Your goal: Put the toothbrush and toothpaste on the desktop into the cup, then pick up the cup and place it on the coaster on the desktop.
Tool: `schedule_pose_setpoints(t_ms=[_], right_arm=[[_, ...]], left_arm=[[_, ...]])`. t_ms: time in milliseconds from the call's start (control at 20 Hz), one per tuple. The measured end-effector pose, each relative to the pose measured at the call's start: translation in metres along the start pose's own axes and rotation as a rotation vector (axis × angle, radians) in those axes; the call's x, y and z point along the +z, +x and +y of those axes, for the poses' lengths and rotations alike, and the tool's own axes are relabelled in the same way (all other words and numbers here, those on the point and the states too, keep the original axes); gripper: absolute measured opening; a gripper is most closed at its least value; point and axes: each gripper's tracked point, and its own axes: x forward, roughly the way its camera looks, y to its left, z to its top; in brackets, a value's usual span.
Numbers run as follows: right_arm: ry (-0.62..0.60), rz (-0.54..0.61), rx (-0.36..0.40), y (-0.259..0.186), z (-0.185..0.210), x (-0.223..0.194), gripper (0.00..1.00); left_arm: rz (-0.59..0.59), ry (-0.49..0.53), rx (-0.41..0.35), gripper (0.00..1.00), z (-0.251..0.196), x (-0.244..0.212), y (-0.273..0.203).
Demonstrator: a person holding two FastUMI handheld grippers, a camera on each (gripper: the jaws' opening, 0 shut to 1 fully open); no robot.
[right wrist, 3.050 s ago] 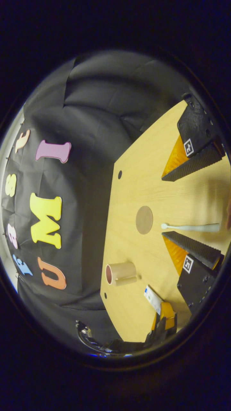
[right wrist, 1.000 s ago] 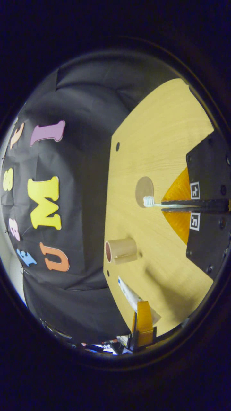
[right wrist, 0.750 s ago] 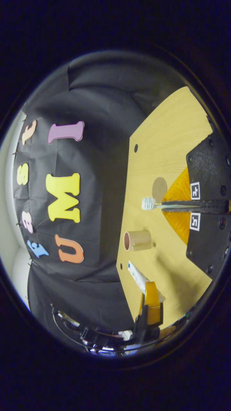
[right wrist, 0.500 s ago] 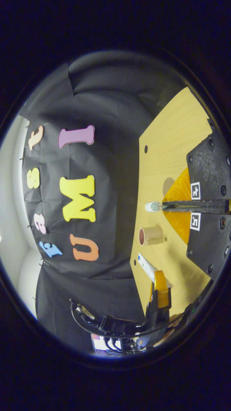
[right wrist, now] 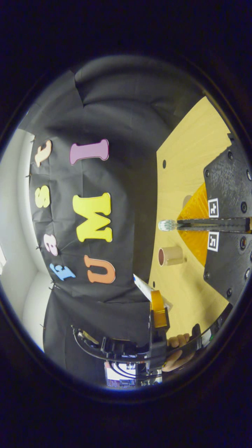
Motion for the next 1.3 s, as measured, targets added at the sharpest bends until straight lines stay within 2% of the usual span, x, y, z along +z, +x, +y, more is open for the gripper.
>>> schedule_pose_setpoints(t_ms=[250, 450, 750, 950, 1300], right_arm=[[0.006, -0.008, -0.013, 0.002, -0.007, -0.008, 0.0], [0.02, 0.012, -0.019, 0.005, -0.017, -0.016, 0.0], [0.061, 0.028, -0.044, 0.007, -0.04, -0.026, 0.0], [0.063, 0.04, -0.045, 0.006, -0.044, -0.031, 0.0], [0.062, 0.051, -0.045, 0.006, -0.045, -0.035, 0.0]], left_arm=[[-0.084, 0.054, -0.034, 0.4, 0.001, 0.013, 0.071], [-0.109, 0.019, -0.038, 0.4, 0.001, 0.018, 0.12], [-0.125, 0.014, -0.03, 0.41, -0.004, 0.026, 0.138], [-0.113, 0.053, -0.013, 0.42, -0.004, 0.024, 0.142], [-0.086, 0.057, 0.003, 0.44, 0.0, 0.014, 0.15]])
